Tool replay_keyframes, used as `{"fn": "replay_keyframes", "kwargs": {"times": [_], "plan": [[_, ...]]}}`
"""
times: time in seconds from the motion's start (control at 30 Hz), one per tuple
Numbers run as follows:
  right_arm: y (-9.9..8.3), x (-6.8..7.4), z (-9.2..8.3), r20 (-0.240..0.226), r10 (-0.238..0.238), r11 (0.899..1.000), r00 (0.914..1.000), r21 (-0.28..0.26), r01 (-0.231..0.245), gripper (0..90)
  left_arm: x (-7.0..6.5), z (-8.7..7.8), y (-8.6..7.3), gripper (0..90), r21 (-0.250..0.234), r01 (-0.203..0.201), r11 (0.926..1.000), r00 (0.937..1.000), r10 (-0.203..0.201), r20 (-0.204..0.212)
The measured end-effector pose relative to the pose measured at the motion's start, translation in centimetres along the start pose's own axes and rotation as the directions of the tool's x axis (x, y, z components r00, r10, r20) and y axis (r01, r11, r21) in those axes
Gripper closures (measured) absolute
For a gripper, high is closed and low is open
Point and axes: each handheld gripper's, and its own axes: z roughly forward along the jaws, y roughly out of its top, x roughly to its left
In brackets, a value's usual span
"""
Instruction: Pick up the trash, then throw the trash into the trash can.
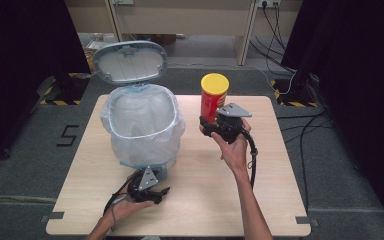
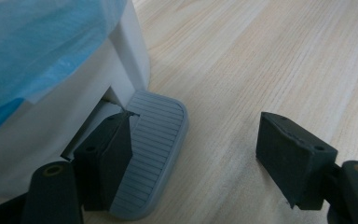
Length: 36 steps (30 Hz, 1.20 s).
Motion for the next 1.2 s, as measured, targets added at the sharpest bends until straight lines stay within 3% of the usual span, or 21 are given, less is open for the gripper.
{"fn": "replay_keyframes", "kwargs": {"times": [0.77, 1.2], "plan": [[3.4, 1.5, -2.2, -0.008, -0.031, 0.999, 0.9995, -0.019, 0.031, 24.9, 0.0, 0.0, 0.0, 26.0, -0.001, 0.0, 1.0, 1.0, 0.0, -0.001], [5.1, 1.5, -3.6, -0.006, -0.048, 0.998, 0.9988, -0.049, 0.048, 24.9, -0.1, 0.0, 0.0, 26.1, -0.008, 0.007, 0.9999, 1.0, -0.007, 0.0]]}}
